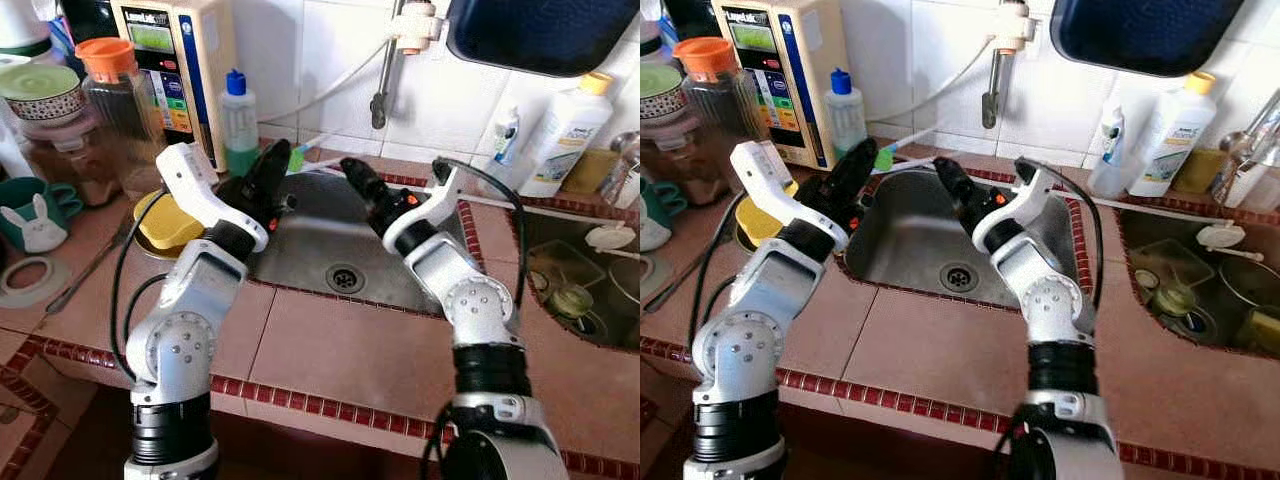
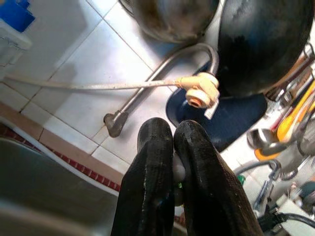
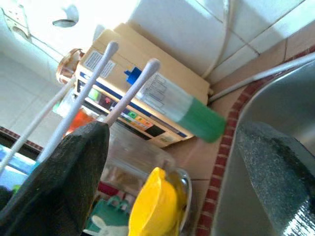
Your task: Kitchen organization
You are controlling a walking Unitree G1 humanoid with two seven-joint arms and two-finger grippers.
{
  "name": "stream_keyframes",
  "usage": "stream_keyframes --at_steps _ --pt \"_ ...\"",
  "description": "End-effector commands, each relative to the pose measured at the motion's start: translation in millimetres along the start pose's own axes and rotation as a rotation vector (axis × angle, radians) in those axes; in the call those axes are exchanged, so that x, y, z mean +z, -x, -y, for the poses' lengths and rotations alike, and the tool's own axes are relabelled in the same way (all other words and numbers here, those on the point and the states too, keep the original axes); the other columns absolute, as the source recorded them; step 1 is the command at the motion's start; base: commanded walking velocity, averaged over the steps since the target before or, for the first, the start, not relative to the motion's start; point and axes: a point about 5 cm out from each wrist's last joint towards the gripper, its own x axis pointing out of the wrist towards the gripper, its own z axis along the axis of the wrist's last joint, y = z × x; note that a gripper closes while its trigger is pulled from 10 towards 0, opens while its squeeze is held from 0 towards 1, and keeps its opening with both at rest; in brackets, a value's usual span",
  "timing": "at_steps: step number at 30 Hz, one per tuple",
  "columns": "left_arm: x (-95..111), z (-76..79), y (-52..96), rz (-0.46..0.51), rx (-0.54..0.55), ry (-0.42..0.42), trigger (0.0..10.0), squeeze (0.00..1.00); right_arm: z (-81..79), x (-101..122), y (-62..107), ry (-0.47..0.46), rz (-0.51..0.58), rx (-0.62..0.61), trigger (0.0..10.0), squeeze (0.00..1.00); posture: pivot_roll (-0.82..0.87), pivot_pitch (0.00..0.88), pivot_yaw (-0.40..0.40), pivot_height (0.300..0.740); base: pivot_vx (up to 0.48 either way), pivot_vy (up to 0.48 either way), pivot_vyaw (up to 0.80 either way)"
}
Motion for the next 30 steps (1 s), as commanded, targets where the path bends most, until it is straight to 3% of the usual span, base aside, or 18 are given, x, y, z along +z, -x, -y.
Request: stream_keyframes --at_steps 1,13,22,30 --pt "-7.4 -4.7 -1.6 -0.019 0.024 0.005 0.0 0.0 -2.2 0.8 2.2 -0.009 0.014 0.001 10.0 0.0 0.1 0.003 -0.033 0.74 0.0 0.0 0.0" --pt "-0.6 -28.6 -9.0 0.059 0.158 0.044 0.0 0.0 -9.8 -15.7 8.7 -0.08 -0.056 0.06 10.0 0.0 0.09 0.006 -0.028 0.74 0.0 0.0 0.0" --pt "-13.7 -16.2 -16.7 0.024 0.11 0.086 0.0 0.0 -15.7 -37.2 0.9 -0.138 -0.095 0.08 10.0 0.0 0.1 0.007 -0.023 0.74 0.0 0.0 0.0" --pt "-20.6 -4.6 -20.7 -0.009 0.062 0.107 0.2 0.0 -17.1 -37.8 -10.7 -0.141 -0.087 0.1 10.0 0.0 0.11 0.007 -0.026 0.74 0.0 0.0 0.0"
